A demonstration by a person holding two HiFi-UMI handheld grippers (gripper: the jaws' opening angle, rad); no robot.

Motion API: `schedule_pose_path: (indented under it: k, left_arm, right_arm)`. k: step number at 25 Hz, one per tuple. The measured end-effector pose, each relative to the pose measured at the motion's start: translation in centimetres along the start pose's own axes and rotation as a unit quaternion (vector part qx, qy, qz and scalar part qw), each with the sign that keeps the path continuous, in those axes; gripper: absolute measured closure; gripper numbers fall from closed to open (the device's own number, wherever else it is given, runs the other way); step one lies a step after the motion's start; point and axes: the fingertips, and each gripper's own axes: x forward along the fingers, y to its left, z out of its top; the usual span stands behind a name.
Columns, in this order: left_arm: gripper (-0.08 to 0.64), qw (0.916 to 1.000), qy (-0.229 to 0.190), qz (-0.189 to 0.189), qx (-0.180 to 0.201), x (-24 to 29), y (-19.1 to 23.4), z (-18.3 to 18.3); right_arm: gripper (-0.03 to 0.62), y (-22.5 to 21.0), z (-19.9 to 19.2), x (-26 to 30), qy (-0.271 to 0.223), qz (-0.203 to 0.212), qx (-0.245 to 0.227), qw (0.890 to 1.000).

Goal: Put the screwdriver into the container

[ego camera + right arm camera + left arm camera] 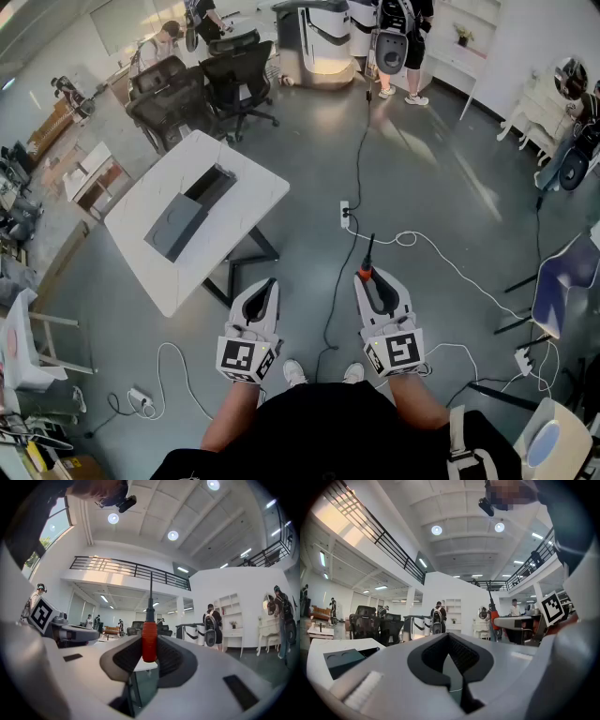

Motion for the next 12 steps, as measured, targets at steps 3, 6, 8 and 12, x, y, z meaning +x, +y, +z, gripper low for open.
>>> schedule_pose_path:
  k: [3,6,8,12]
  left_arm:
    - [0.551,1.0,0.001,-0.001,0.001,-0.2,0.2,-0.1]
    - [0.551,1.0,0.0,-0.001,0.002,-0.5,0.9,0.0]
    - [0.551,1.0,-0.001,-0.002,0.001,-0.7,1.4,0.0]
    - [0.551,1.0,-0.002,-0.007,-0.001,-1.2,2.8,0.0]
  right_arm:
    - [0.495,0.2,-0.2,0.2,-0.002,0.0,0.005,1.0]
    - [0.495,0.8,-0.1,0.6,-0.002,0.001,0.006,1.0]
    - [0.495,1.3,-0.2,1.0,0.001,-0.001,0.006,1.0]
    - [0.494,2.0,-0.4,2.1,0.011,-0.012,0.009,1.0]
